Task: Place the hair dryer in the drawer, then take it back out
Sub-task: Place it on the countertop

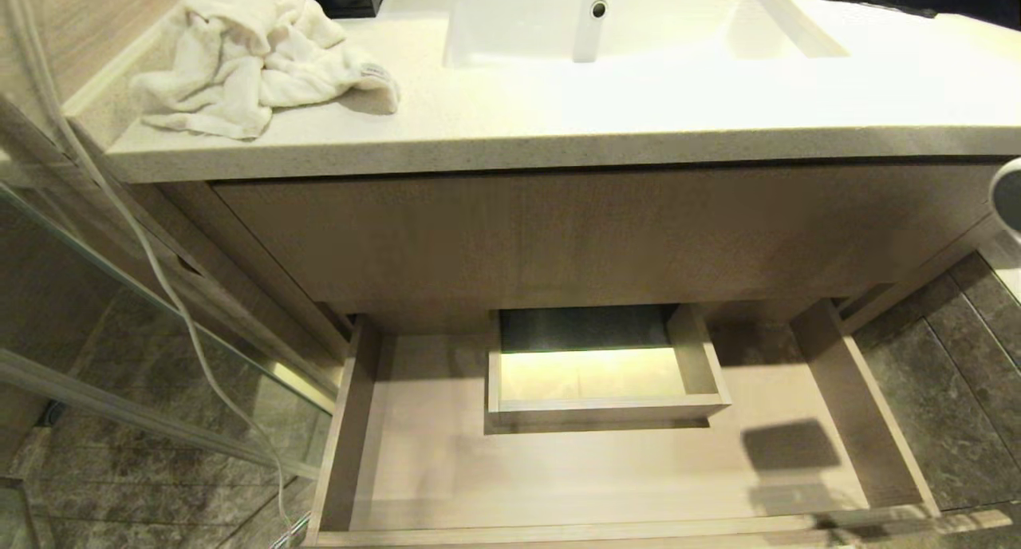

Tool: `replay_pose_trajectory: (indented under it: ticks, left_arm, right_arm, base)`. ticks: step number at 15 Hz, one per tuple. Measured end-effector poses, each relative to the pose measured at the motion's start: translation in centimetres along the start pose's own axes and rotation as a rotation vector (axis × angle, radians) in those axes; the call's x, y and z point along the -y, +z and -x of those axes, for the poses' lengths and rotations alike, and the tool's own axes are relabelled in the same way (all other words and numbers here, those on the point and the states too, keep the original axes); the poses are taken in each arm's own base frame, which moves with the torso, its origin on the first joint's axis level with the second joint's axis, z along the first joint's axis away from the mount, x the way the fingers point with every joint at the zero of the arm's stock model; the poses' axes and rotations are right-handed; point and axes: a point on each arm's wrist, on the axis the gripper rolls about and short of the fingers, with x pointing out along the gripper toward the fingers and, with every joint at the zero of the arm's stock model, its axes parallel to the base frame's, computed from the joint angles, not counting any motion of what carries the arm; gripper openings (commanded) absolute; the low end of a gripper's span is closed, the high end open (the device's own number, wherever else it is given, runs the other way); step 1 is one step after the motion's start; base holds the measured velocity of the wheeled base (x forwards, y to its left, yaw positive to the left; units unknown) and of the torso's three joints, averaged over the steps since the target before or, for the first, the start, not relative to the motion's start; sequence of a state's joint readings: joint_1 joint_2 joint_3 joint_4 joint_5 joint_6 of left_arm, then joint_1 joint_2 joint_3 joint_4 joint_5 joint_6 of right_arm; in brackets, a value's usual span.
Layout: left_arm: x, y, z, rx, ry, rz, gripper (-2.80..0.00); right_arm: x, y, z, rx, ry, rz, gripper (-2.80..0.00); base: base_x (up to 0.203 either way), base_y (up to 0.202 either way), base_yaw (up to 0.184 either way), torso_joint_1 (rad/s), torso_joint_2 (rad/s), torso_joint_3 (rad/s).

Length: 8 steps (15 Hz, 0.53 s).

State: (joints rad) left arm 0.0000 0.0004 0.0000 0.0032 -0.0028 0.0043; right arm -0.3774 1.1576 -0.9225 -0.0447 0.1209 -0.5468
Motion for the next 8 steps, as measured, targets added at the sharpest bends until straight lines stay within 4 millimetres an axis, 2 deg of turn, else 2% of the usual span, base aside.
replay_pose_trajectory:
  ticks: [2, 8]
  left_arm:
    - [0.0, 0.0, 0.0, 0.001, 0.000, 0.000, -2.80]
    - [0.0, 0.0, 0.0, 0.001, 0.000, 0.000, -2.80]
  right_arm:
    - [1.2, 1.7, -1.0, 0.036, -0.022, 0.002, -2.80]
    - [2.9, 3.9, -3.8, 0.084, -0.052, 0.009, -2.80]
  base:
    - [0.000, 0.000, 0.000, 0.235, -0.53, -0.292]
    - [0.000, 0.000, 0.000, 0.250, -0.55, -0.301]
